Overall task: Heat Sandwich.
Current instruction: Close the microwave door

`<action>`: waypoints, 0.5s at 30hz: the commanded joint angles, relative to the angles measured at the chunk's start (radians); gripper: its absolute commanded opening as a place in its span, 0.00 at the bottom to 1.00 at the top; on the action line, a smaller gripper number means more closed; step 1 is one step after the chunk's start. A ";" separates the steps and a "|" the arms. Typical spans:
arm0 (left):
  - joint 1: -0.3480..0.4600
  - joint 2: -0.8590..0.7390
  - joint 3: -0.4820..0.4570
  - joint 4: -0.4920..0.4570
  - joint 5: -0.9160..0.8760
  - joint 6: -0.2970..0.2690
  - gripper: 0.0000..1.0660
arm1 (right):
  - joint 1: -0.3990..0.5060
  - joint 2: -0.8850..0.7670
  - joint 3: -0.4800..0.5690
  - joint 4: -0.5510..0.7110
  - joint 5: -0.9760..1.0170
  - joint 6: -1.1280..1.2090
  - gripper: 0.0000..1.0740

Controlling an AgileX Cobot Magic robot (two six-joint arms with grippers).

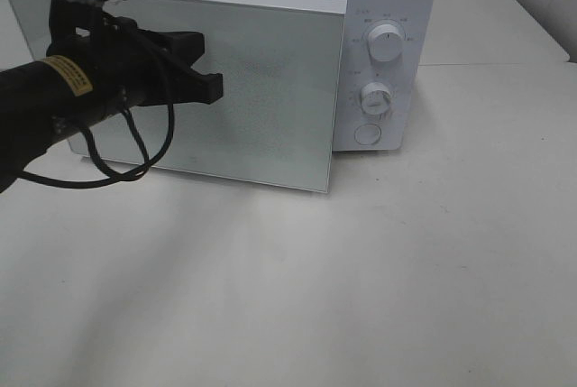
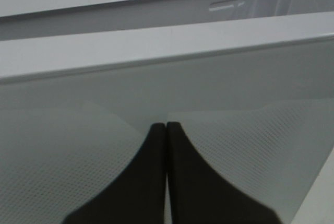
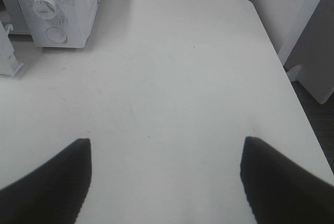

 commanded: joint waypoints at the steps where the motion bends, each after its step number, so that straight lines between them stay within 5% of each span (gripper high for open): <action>1: -0.043 0.019 -0.048 -0.067 0.015 0.033 0.00 | -0.007 -0.026 -0.001 -0.002 -0.013 0.006 0.71; 15: -0.120 0.127 -0.221 -0.125 0.098 0.063 0.00 | -0.007 -0.026 -0.001 -0.002 -0.013 0.010 0.71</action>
